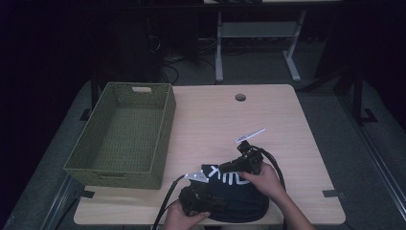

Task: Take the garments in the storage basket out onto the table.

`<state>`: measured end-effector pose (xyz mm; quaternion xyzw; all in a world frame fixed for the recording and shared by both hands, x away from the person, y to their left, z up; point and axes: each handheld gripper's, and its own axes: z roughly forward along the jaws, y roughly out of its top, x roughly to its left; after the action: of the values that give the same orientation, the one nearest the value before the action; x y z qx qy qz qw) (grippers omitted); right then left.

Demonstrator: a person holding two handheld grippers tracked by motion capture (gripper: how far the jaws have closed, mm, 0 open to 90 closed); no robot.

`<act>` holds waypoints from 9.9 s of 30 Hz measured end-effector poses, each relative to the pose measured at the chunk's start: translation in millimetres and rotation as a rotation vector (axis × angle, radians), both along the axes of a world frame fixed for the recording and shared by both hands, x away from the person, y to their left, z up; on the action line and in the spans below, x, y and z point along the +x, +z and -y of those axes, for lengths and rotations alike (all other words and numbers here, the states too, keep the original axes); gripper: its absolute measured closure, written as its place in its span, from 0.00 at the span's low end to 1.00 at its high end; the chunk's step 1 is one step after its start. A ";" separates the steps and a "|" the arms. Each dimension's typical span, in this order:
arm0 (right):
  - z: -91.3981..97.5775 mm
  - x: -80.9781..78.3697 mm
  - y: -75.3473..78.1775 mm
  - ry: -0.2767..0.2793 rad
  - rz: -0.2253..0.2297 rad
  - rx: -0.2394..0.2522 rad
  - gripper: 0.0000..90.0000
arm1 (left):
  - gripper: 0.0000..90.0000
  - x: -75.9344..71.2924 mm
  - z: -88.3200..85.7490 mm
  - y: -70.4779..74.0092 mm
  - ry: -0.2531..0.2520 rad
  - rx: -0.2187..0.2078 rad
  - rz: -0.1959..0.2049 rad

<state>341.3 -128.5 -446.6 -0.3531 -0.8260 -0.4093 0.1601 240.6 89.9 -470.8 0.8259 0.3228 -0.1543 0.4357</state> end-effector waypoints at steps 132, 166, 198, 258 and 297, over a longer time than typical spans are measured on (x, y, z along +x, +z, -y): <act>90.9 -113.3 -16.3 -0.089 0.075 0.061 0.81 | 0.69 17.0 -33.6 20.5 0.127 0.022 0.059; 131.4 -103.8 -25.5 -0.358 0.130 -0.006 0.64 | 0.58 32.5 -49.8 10.4 0.286 0.046 0.042; 113.2 -97.8 -35.6 -0.351 0.083 0.017 0.70 | 0.52 33.1 -39.7 1.3 0.284 0.035 -0.015; 98.7 -68.9 32.9 -0.337 0.141 0.139 0.88 | 0.90 47.5 -60.6 84.7 0.305 -0.030 0.093; 25.4 -21.7 106.0 -0.247 0.169 0.175 0.88 | 0.90 58.5 -140.5 154.4 0.375 -0.071 0.138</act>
<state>319.5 -153.9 -340.6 -0.4008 -0.7480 -0.5245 0.0688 299.2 230.4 -316.4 0.7441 0.4349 -0.0249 0.5066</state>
